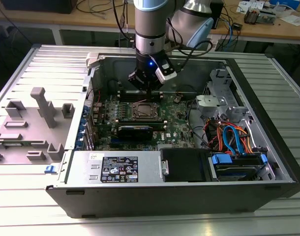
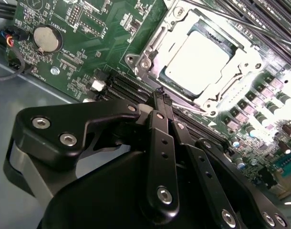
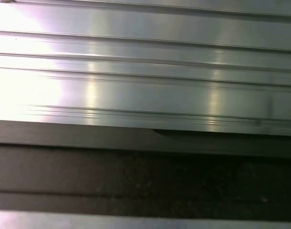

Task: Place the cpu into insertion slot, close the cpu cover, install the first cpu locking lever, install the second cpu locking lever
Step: 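Install the first cpu locking lever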

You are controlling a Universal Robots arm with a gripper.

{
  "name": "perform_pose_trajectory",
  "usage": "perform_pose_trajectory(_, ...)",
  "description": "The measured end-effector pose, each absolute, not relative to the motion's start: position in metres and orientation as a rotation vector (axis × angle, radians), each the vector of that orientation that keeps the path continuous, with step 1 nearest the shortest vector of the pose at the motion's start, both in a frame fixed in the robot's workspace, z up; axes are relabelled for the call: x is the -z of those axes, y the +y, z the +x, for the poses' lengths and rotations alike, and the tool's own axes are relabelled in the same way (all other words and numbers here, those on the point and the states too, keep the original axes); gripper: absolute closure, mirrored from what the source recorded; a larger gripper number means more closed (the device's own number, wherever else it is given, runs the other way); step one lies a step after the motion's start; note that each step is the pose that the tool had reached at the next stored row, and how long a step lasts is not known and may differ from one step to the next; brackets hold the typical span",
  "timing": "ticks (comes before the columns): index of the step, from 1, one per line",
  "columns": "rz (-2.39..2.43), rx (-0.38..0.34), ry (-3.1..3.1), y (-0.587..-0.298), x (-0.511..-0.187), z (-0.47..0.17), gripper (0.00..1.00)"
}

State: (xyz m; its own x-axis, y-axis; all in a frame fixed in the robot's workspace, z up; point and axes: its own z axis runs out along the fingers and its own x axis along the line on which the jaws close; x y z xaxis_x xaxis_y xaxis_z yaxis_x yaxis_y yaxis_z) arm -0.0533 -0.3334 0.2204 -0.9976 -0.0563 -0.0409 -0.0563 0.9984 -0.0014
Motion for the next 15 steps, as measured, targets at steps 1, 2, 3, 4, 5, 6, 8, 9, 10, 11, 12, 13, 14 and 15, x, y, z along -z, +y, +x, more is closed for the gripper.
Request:
perform_pose_trajectory(1, -0.087, 0.002, 3.100, -0.333, -0.220, -0.052, 0.89)
perform_pose_trajectory(2, -0.088, 0.004, 3.100, -0.333, -0.218, -0.051, 0.89)
perform_pose_trajectory(3, -0.088, 0.005, 3.100, -0.333, -0.217, -0.050, 0.89)
perform_pose_trajectory(4, -0.088, 0.006, 3.100, -0.333, -0.216, -0.049, 0.89)
perform_pose_trajectory(5, -0.088, 0.007, 3.100, -0.333, -0.215, -0.049, 0.89)
perform_pose_trajectory(6, -0.088, 0.008, 3.099, -0.333, -0.214, -0.048, 0.89)
perform_pose_trajectory(8, -0.088, 0.008, 3.099, -0.333, -0.212, -0.048, 0.89)
perform_pose_trajectory(9, -0.088, 0.008, 3.099, -0.333, -0.212, -0.048, 0.89)
perform_pose_trajectory(10, -0.088, 0.008, 3.099, -0.333, -0.211, -0.048, 0.89)
perform_pose_trajectory(11, -0.088, 0.008, 3.098, -0.333, -0.211, -0.048, 0.89)
perform_pose_trajectory(12, -0.088, 0.008, 3.098, -0.333, -0.210, -0.048, 0.89)
perform_pose_trajectory(13, -0.088, 0.008, 3.098, -0.333, -0.209, -0.048, 0.89)
perform_pose_trajectory(14, -0.088, 0.008, 3.098, -0.333, -0.209, -0.048, 0.89)
perform_pose_trajectory(15, -0.088, 0.008, 3.098, -0.333, -0.208, -0.048, 0.89)
